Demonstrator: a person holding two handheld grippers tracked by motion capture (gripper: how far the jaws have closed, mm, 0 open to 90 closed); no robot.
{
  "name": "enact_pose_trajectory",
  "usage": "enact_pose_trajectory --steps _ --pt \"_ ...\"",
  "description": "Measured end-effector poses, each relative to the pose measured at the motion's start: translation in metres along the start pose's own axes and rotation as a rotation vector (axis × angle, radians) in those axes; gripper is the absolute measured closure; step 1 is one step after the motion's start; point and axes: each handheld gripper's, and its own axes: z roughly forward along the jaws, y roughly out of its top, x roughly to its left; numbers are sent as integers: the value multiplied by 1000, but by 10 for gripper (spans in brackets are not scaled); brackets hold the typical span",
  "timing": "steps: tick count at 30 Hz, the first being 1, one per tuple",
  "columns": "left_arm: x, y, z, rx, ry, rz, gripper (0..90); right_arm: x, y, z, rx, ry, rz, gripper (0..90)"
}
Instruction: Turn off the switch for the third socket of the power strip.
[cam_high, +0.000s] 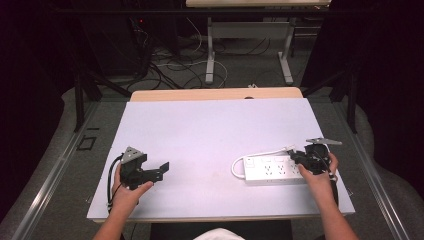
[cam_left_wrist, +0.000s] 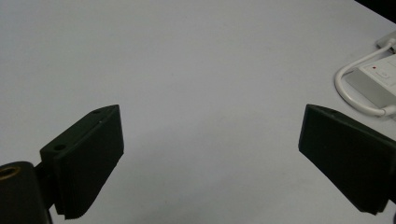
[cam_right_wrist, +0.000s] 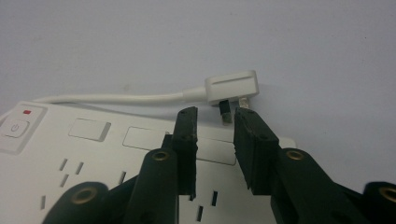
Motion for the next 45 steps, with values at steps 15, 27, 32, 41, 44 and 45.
enact_pose_trajectory --steps 15,27,32,41,44,45 --pt "1 -1 -1 -3 -1 -7 67 10 3 -11 -40 18 -47 496" --pt "1 0 -1 -1 3 -7 68 17 2 -14 -39 54 -50 424" --pt "1 -1 -1 -1 2 -8 68 21 3 -14 -43 50 -57 379" --pt "0 -1 -1 2 2 -5 68 35 3 -13 -14 87 -68 276" --pt "0 -1 -1 0 0 -6 68 42 2 -12 -7 115 -74 256" --pt "0 -1 -1 -1 -1 -6 68 44 2 -11 -5 120 -79 241"
